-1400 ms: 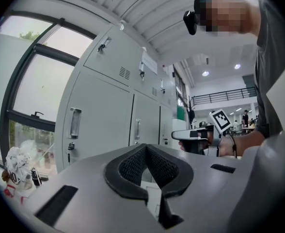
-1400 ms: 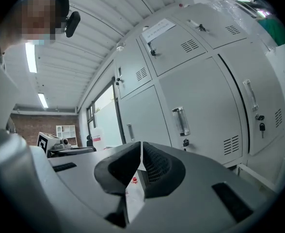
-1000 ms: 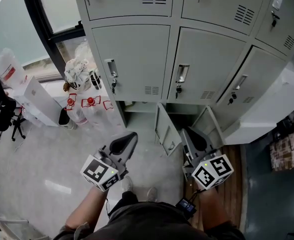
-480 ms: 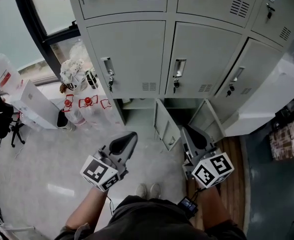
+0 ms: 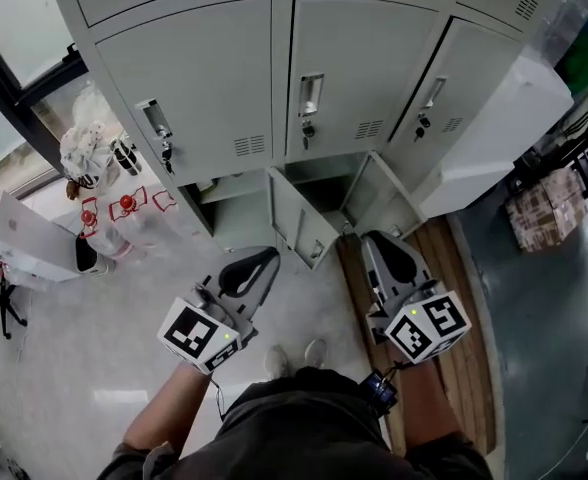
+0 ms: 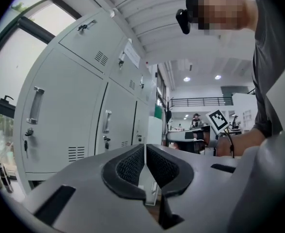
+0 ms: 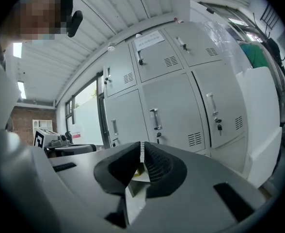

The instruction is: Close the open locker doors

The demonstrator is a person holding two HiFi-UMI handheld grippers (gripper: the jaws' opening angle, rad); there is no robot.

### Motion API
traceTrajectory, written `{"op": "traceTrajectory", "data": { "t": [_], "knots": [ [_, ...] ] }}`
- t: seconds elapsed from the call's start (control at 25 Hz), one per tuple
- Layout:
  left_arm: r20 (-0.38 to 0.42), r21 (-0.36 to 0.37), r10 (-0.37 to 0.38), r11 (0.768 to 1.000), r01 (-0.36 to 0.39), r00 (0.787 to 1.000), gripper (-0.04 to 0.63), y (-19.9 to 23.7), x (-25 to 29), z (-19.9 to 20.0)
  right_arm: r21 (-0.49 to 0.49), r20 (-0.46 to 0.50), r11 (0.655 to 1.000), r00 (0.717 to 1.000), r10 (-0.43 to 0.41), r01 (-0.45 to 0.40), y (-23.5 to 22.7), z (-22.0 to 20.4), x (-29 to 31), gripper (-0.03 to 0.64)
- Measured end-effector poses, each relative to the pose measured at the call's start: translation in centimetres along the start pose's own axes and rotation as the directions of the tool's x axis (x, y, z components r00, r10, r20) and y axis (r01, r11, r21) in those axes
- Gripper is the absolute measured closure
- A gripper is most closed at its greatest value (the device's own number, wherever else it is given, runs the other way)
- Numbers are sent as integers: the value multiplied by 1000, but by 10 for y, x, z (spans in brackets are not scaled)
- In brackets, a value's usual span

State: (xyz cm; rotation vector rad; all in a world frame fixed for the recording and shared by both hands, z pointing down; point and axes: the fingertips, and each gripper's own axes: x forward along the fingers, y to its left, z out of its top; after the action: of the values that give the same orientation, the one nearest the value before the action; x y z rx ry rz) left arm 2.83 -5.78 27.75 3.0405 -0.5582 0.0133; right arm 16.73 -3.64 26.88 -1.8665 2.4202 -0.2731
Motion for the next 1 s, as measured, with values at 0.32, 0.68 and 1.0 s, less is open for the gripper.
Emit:
{"op": "traceTrajectory", "data": {
  "t": [0.32,0.68,1.0],
  "knots": [
    [-19,31,-85,996,86,996,584,-33,45,3,-8,39,997,996,-75,76,-43,7,-32,601],
    [-72,-29,-83,996,81,994,584,-93,139,-43,40,-49,999,998,-34,36,-159,-35,-70,601],
    [-121,-43,-22,999,17,992,566,-143,228,-85,16,-104,999,993,51,-50,-254,-76,-89,601]
  ]
}}
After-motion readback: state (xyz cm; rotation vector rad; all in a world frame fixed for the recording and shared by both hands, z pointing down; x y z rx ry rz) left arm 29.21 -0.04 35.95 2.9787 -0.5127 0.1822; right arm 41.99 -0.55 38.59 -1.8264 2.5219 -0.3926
